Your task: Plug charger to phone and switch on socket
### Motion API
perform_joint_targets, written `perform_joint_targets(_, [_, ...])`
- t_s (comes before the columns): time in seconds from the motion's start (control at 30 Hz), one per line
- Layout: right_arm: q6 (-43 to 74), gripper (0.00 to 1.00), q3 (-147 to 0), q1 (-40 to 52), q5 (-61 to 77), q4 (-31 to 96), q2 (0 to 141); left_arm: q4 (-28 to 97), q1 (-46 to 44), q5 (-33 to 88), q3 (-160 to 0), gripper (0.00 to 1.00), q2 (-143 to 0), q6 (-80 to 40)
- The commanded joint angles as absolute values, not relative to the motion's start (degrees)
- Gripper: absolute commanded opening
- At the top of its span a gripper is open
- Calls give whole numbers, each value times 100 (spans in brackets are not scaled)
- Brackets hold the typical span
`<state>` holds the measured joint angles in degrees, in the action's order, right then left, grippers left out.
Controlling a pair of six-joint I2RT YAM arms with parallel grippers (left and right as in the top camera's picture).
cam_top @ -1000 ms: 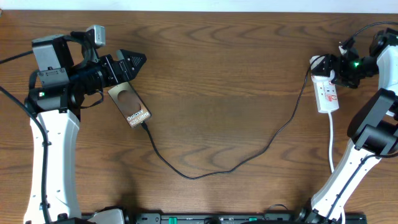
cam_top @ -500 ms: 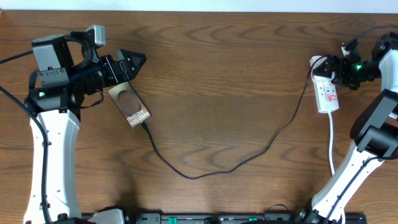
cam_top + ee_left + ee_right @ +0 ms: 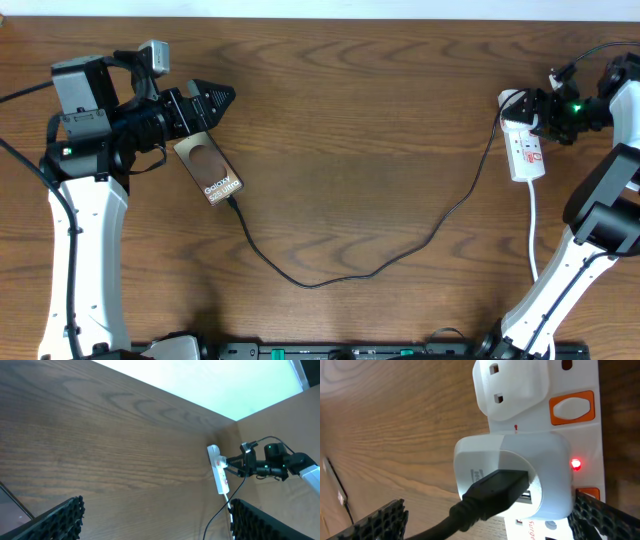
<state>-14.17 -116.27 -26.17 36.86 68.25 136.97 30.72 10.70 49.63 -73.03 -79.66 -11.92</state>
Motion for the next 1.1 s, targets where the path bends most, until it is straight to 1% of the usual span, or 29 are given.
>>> perform_joint_targets(0.0, [-1219, 99, -11378, -2300, 4222, 7008, 13891, 3076, 1052, 4989, -7334, 91, -7942, -1096])
perform_joint_targets(0.17, [-1140, 99, -11378, -2274, 4134, 6997, 13891, 3079, 1052, 4989, -7334, 91, -7942, -1096])
perform_joint_targets(0.2, [-965, 99, -11380, -2283, 3959, 6932, 13891, 3081, 1052, 4989, -7334, 91, -7942, -1096])
perform_joint_targets(0.3, [-296, 99, -11452, -2322, 2814, 6807, 13889, 3081, 1052, 4989, -7334, 91, -7942, -1096])
perform_joint_targets(0.37, [-82, 99, -11542, -2364, 2381, 6836, 13887, 3081, 1052, 4987, -7334, 91, -7942, -1096])
perform_joint_targets(0.5, [45, 99, -11874, -2473, 2373, 7065, 13882, 3081, 1052, 4989, -7334, 91, -7942, -1098])
perform_joint_targets(0.63, [174, 96, -12324, -2567, 2209, 7522, 13778, 3081, 1052, 4989, -7334, 91, -7942, -1098])
perform_joint_targets(0.73, [169, 95, -12685, -2593, 2104, 7891, 13631, 3081, 1052, 4989, -7334, 91, -7942, -1098])
perform_joint_targets(1.03, [331, 96, -13159, -2578, 2093, 8527, 12643, 3083, 1052, 4987, -7334, 91, -7942, -1096])
perform_joint_targets(1.07, [386, 98, -13159, -2578, 2088, 8617, 12462, 3083, 1052, 4987, -7334, 91, -7942, -1096])
